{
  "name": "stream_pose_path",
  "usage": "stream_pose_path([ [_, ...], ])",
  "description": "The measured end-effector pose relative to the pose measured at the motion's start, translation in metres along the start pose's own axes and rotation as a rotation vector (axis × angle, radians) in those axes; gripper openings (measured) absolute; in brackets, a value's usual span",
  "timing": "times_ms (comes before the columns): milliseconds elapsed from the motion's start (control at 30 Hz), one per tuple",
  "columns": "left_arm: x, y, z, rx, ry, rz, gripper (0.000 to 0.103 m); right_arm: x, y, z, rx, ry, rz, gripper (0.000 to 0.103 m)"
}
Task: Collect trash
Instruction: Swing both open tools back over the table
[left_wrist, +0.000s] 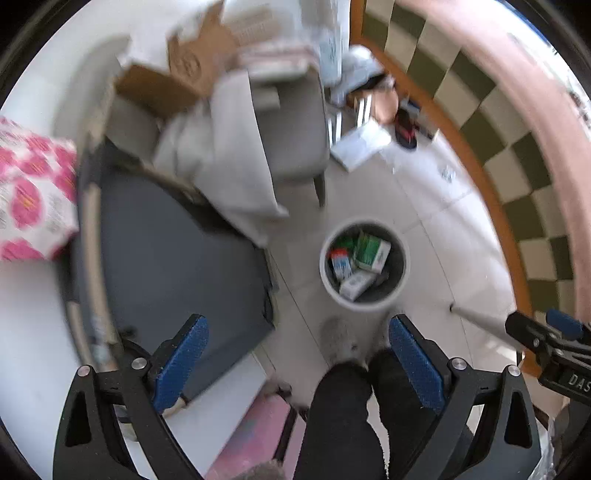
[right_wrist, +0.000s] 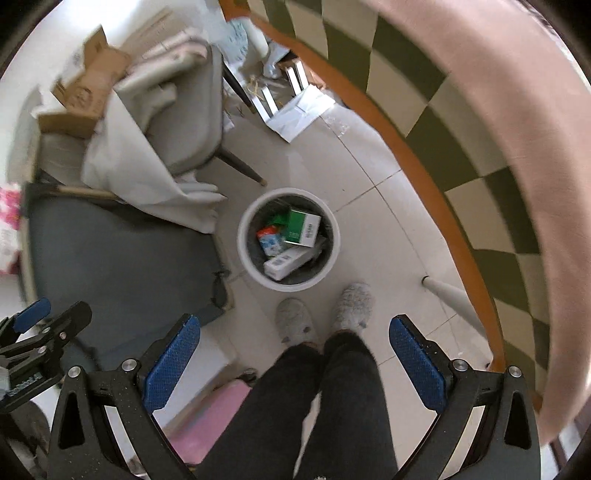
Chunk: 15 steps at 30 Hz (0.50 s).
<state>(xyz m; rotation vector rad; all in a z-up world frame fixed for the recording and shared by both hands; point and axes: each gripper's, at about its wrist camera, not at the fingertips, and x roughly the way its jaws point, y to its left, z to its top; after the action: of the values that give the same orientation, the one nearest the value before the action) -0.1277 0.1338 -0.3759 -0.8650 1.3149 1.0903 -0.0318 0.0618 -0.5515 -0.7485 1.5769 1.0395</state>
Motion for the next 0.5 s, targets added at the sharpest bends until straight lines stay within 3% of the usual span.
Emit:
stream_pose_path([
  [133,-0.05,-0.014,0.026,0.017,-0.093,-0.013,0.1,-0.053,-0.015,0.009,0.081,-0.064,0.06,0.103],
  [267,-0.092,-0.059,0.063,0.088,-0.176,-0.005,0.1,-0.11,-0.06,0.03,0.186,-0.154,0.079,0.103],
  [367,-0.119,-0.11,0.094,0.158,-0.221,-0.037,0.102,-0.15,-0.112,0.05,0.273,-0.215,0.071,0.103],
  [500,-0.147,-0.198,0.139,0.264,-0.279,-0.041,0.103,-0.189,-0.187,0.085,0.313,-0.24,-0.026,0.103],
])
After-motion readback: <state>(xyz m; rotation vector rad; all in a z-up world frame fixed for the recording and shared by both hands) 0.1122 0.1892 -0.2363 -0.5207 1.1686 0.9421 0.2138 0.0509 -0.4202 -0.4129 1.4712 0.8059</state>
